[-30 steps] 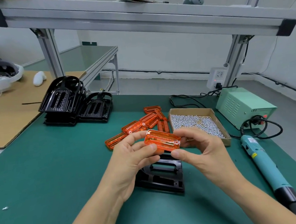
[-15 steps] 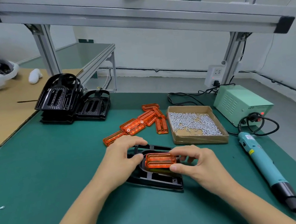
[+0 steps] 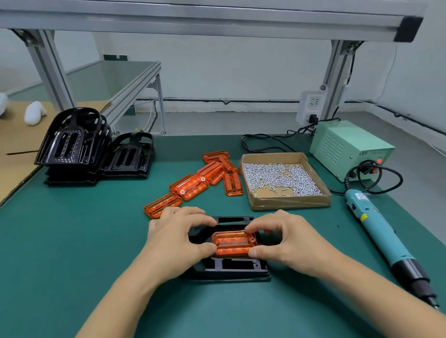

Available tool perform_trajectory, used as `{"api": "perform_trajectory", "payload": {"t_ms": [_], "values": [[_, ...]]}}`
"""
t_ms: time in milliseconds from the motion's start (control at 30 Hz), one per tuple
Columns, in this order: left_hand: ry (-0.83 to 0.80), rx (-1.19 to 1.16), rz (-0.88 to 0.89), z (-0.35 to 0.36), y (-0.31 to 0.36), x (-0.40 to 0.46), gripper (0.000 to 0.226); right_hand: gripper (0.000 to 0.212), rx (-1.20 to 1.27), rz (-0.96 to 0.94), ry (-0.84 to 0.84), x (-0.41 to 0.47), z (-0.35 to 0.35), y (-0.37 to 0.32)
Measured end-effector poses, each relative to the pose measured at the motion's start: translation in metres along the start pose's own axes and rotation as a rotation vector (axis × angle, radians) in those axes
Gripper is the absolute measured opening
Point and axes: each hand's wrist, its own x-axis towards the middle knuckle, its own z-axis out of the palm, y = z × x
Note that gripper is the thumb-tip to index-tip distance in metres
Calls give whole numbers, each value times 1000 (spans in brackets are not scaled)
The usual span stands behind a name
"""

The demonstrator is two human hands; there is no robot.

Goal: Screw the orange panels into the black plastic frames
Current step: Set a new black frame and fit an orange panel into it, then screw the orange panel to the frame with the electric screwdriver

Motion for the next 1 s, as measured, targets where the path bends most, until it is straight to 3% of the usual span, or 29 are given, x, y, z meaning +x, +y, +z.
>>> {"api": "perform_trajectory", "payload": {"t_ms": [167, 367, 600, 767, 900, 1000], "values": [[-20, 51, 18, 5, 1, 3, 34, 36, -120, -52, -25, 5, 0, -4], [-38, 97, -5, 9, 1, 9, 34, 25, -47, 24, 22, 1, 0, 5], [10, 142, -51, 16, 3, 11, 33, 26, -58, 15, 12, 6, -1, 7], [-39, 163, -67, 14, 5, 12, 30, 32, -89, 9, 7, 2, -4, 7], [-59, 93, -67, 7, 11, 15, 24, 34, -110, 18, 149, -6, -20, 14], [23, 64, -29, 1, 20, 24, 20, 34, -201, 84, 321, -15, -44, 26]]}}
